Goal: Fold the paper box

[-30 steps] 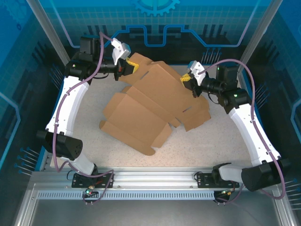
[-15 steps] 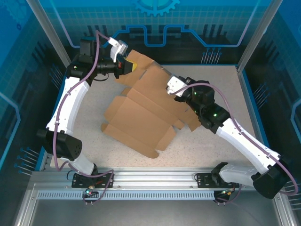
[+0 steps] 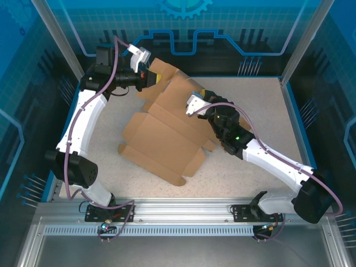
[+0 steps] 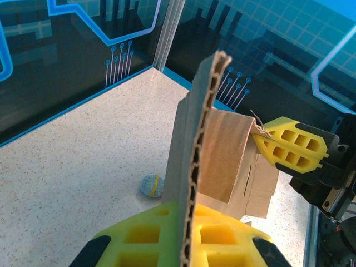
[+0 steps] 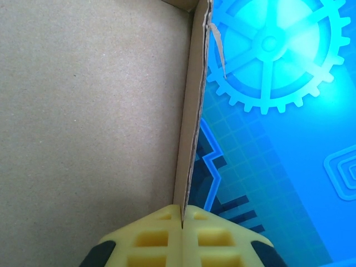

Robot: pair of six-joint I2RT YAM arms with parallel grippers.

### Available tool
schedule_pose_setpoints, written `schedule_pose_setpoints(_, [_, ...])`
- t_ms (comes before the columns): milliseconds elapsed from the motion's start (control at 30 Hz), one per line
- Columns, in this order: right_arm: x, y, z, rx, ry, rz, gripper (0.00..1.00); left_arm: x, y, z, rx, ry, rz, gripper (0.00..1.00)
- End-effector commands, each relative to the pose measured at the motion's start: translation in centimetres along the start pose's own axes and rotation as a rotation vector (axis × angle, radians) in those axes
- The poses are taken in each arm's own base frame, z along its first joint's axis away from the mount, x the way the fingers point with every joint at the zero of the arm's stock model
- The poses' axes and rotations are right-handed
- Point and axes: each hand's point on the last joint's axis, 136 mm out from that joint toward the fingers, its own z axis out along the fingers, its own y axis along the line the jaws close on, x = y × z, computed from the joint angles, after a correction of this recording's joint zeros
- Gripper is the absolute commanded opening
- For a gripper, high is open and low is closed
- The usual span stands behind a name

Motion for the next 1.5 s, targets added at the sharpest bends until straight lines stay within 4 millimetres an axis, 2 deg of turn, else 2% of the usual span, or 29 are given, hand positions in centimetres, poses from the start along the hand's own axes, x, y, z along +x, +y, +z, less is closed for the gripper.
schedule_pose_setpoints(0, [0.1, 1.3, -0.3, -0.054, -0.008, 0.000, 0.00, -1.7, -0.6, -0.5, 0.016, -0.050, 0.030, 0.00])
schedule_pose_setpoints(67, [0.8, 1.6, -0.6, -0.119, 0.007, 0.044, 0.00, -1.5, -0.4, -0.6, 0.008, -0.046, 0.030, 0.00])
schedule_pose_setpoints(333, [2.3, -0.2, -1.6, -0.275, 0.023, 0.309, 0.00, -1.0, 0.8, -0.9, -0.036, -0.049, 0.051, 0.00])
schedule_pose_setpoints(400, [2.8, -0.8, -1.7, -0.318, 0.037, 0.384, 0.00, -0.9, 0.9, -0.9, -0.040, -0.055, 0.074, 0.06])
schedule_pose_setpoints(533, [2.9, -1.1, -2.1, -0.392, 0.044, 0.474, 0.00, -0.5, 0.9, -1.0, -0.050, -0.074, 0.122, 0.12])
schedule_pose_setpoints(667, [2.7, -1.5, -2.6, -0.434, 0.030, 0.524, 0.00, -0.2, 1.0, -1.0, -0.061, -0.089, 0.155, 0.18])
schedule_pose_setpoints(867, [2.9, -1.7, -2.8, -0.470, 0.035, 0.569, 0.00, 0.0, 1.9, -0.9, -0.105, -0.085, 0.162, 0.36])
schedule_pose_setpoints(1000, [3.3, -1.7, -2.9, -0.505, 0.050, 0.606, 0.00, 0.3, 2.9, -1.3, -0.181, -0.093, 0.158, 0.44])
schedule_pose_setpoints(1133, [3.6, -1.3, -2.6, -0.539, 0.082, 0.634, 0.00, 0.8, 3.8, -2.8, -0.305, -0.154, 0.084, 0.49])
schedule_pose_setpoints(1233, [4.0, -1.0, -2.3, -0.567, 0.122, 0.661, 0.00, 1.7, 3.4, -4.8, -0.386, -0.227, 0.009, 0.51])
schedule_pose_setpoints(1400, [4.0, -0.5, -2.2, -0.630, 0.184, 0.760, 0.00, 5.2, 3.2, -9.0, -0.563, -0.376, -0.114, 0.50])
schedule_pose_setpoints(1467, [3.5, -0.1, -2.2, -0.673, 0.195, 0.821, 0.00, 6.8, 2.7, -9.6, -0.570, -0.393, -0.160, 0.49])
